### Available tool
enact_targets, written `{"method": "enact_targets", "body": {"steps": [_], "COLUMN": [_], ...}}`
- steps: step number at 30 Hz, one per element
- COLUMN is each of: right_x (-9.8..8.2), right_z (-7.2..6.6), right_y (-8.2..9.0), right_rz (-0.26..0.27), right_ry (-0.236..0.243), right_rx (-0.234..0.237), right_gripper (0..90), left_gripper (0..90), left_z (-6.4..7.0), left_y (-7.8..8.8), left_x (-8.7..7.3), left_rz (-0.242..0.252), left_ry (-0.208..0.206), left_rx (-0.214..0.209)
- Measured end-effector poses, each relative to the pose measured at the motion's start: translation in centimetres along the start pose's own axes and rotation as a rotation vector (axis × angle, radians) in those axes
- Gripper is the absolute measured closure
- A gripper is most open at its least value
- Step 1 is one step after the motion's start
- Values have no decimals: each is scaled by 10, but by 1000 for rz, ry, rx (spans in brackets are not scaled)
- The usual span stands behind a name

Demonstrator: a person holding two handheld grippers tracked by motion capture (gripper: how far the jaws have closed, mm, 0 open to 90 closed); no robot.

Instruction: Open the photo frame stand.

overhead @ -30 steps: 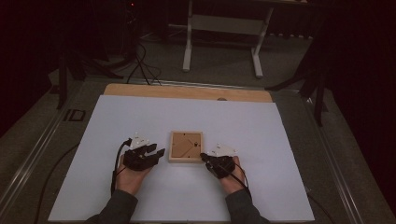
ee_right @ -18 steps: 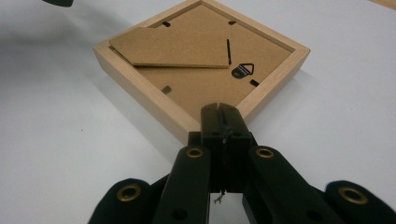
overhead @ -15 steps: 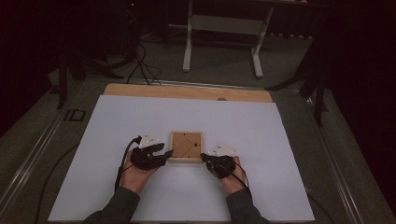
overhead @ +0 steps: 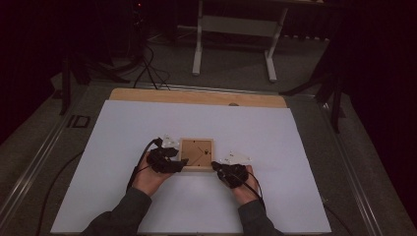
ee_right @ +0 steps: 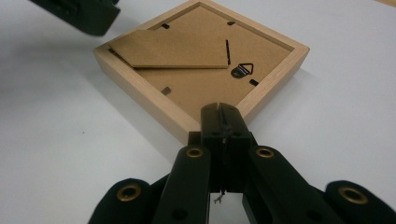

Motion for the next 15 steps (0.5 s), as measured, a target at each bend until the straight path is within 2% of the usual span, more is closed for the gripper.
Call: {"method": "enact_targets", "body": {"steps": [2,5,12,15], "right_x": [0,0,0,-1], "right_z": [0,0,1,1], "right_y": [0,0,0,0], "right_rz": [0,0,3,3], "right_ry": [-1,-2,-12,-12], "right_rx": [0,1,8,9], "right_gripper": [896,896,895,895], "left_gripper": [462,457,443,437], "left_z": [2,1,3,6], "left_y": [-1,-3,-13,-19], "left_x": [2,5,12,14], "left_rz": [-14,-28,-64,-93], "left_ry": [-16,-14,-15,-46], "left_rx": [-3,-12,0,29]}}
Point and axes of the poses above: each handheld gripper's, and its own axes: y roughly backward along the jaws, x roughly out of its top, z roughly to its right, the point moved 1 cm from there along -y, roughly forward along the jaws, and after that the axes turned 2 degrees about -z, right-handed, at the moved point
